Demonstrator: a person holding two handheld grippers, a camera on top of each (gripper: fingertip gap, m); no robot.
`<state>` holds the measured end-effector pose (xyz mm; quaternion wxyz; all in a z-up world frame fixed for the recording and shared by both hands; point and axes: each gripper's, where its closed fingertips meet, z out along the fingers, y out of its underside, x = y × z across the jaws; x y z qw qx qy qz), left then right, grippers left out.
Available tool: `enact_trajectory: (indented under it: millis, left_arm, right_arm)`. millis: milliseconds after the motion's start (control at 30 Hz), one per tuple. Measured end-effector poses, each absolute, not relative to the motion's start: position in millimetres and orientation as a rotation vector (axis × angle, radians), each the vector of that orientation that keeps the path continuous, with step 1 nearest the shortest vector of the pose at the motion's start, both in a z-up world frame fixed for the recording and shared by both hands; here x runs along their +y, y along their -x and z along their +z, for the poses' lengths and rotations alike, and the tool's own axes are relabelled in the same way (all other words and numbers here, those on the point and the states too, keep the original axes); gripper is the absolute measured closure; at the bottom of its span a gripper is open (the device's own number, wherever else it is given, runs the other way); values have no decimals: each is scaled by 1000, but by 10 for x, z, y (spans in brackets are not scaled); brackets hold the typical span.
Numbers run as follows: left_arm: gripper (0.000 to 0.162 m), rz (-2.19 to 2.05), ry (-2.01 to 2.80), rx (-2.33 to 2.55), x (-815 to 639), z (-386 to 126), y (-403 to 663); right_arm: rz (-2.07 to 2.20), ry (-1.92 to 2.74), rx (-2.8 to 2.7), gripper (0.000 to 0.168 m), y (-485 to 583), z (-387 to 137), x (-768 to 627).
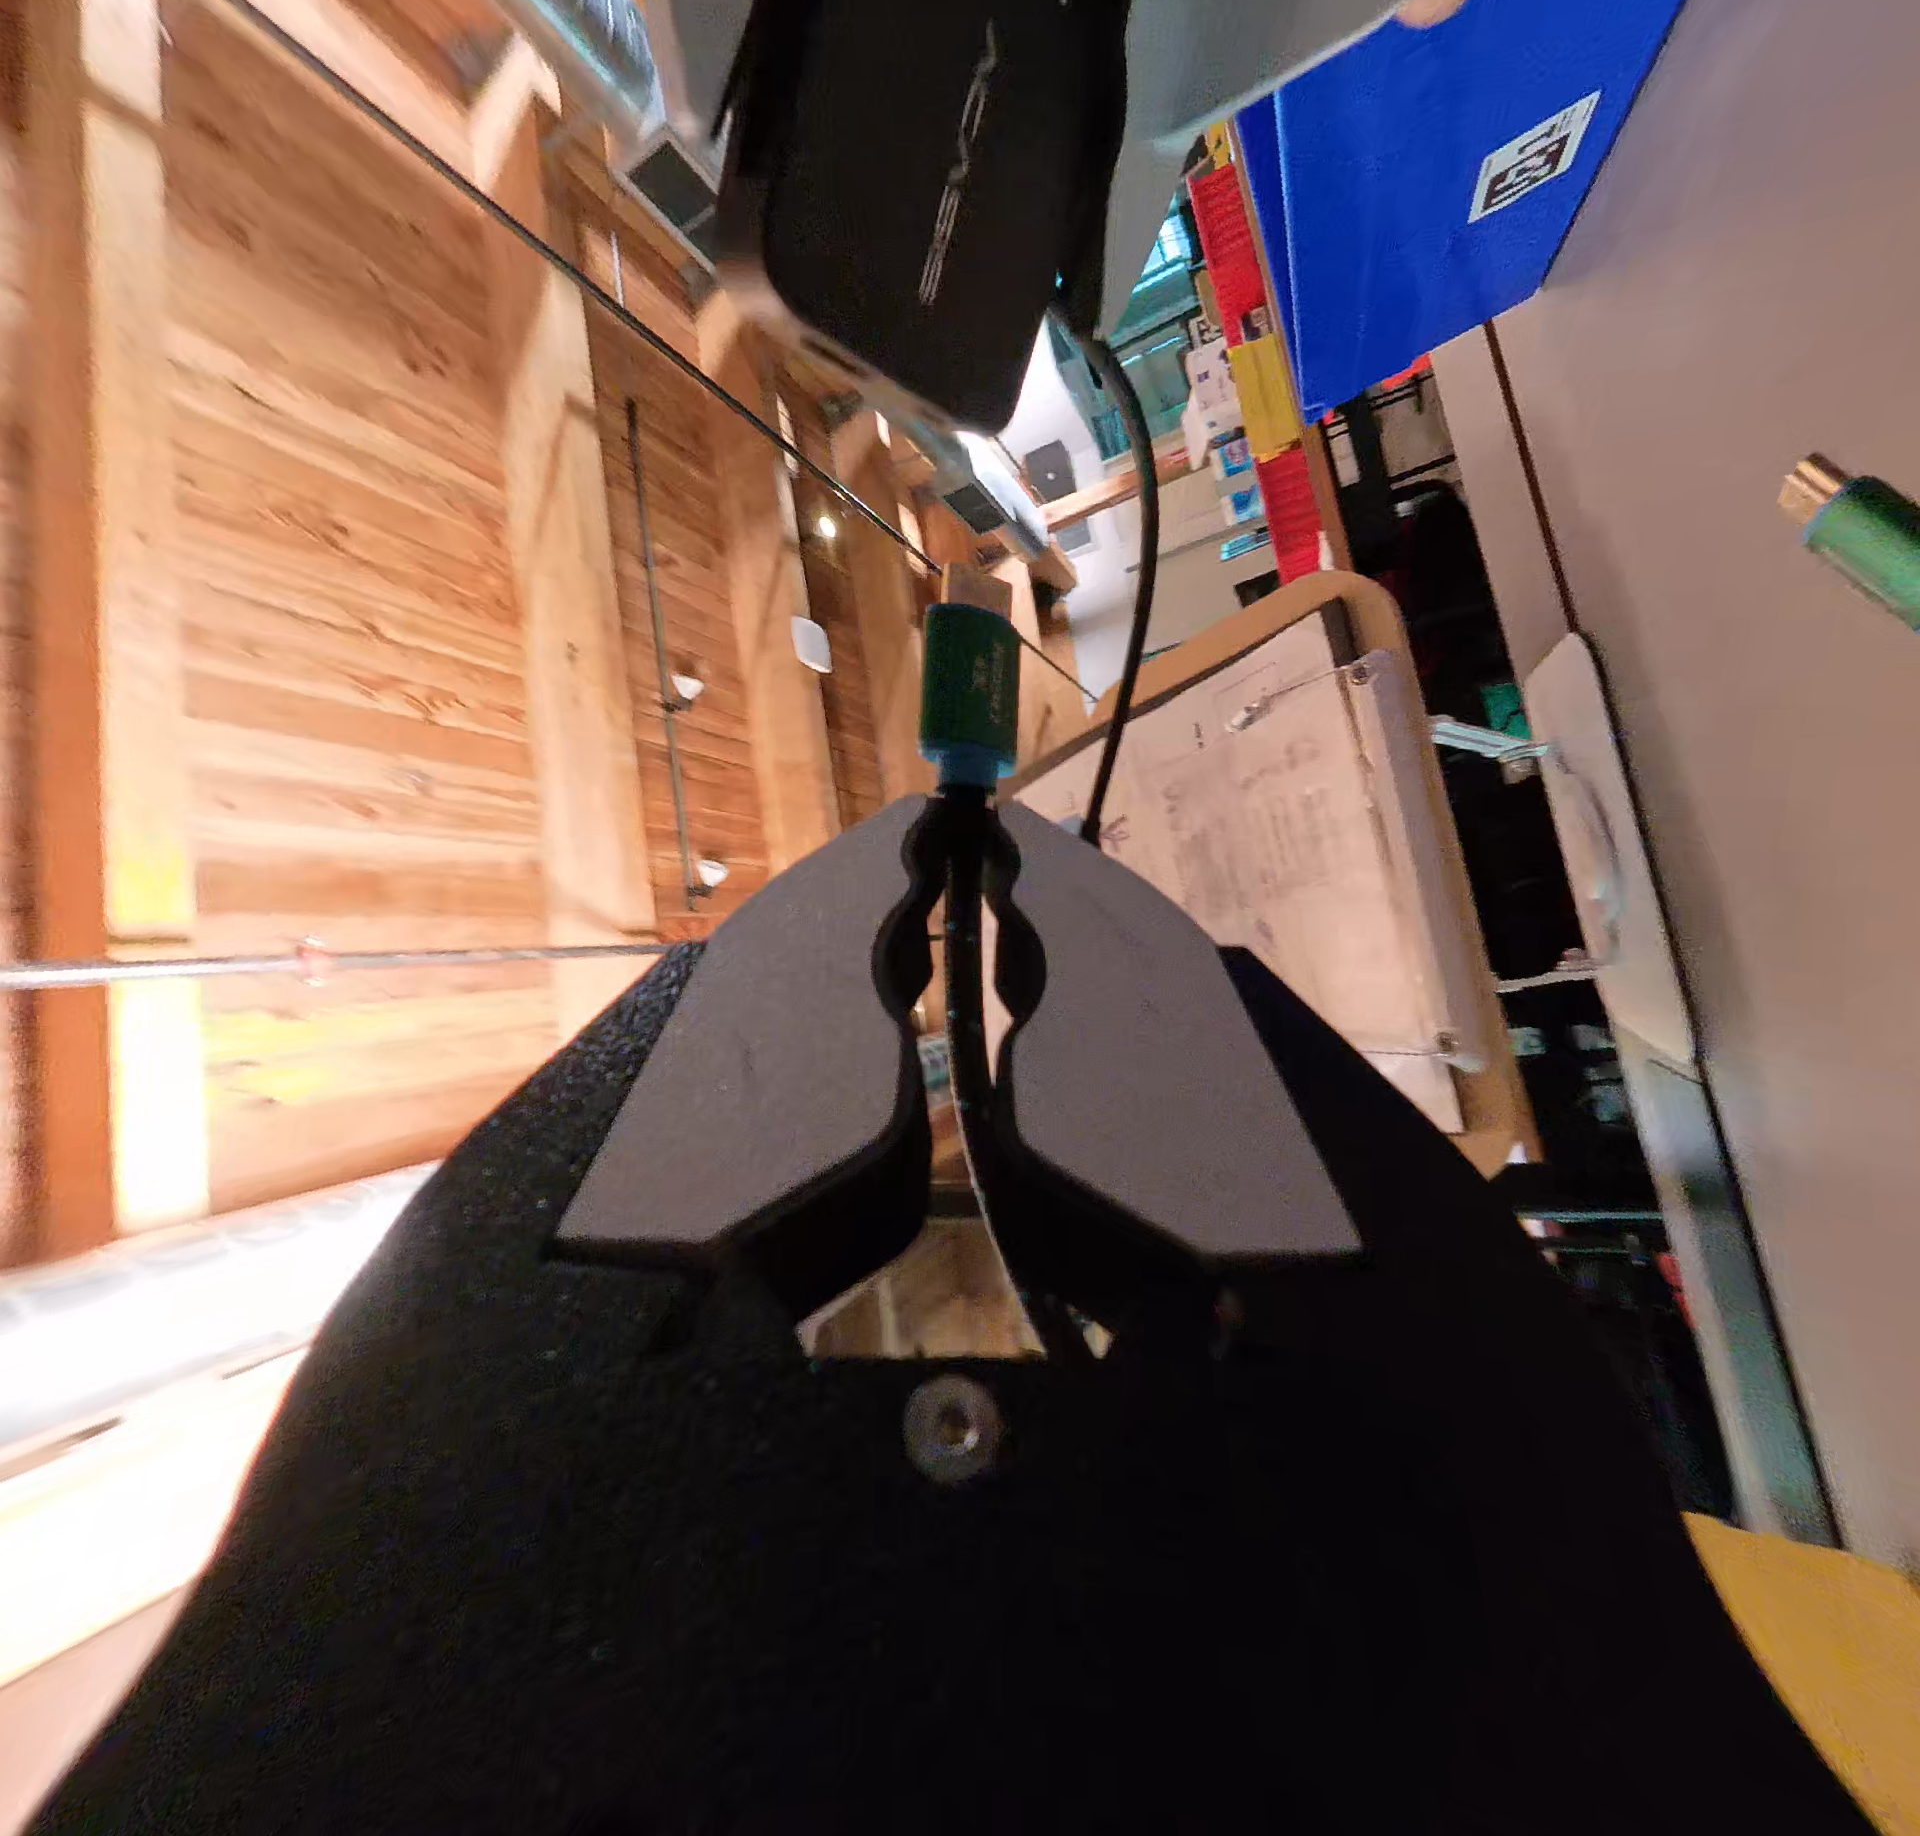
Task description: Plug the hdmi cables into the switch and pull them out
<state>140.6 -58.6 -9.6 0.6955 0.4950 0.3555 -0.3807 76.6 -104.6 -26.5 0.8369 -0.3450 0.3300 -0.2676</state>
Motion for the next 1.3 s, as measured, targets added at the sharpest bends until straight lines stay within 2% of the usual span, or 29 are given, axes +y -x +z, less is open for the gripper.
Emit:
enact_trajectory:
  millis: [867,1167,1233,1300]
  left_arm:
    - [156,-754,-1393,489,-447,-67,-1015]
    - [156,-925,-1420,787,-425,-88,-1094]
    - [150,-1018,-1431,954,-443,-138,-1145]
    - [130,-1121,-1405,1155,-474,-180,-1213]
  right_arm:
    - [-338,829,690,92,-808,-379,-784]
    - [-578,997,673,92,-832,-435,-675]
    - [-619,1003,683,92,-843,-441,-686]
    - [-642,1023,696,92,-862,-464,-685]
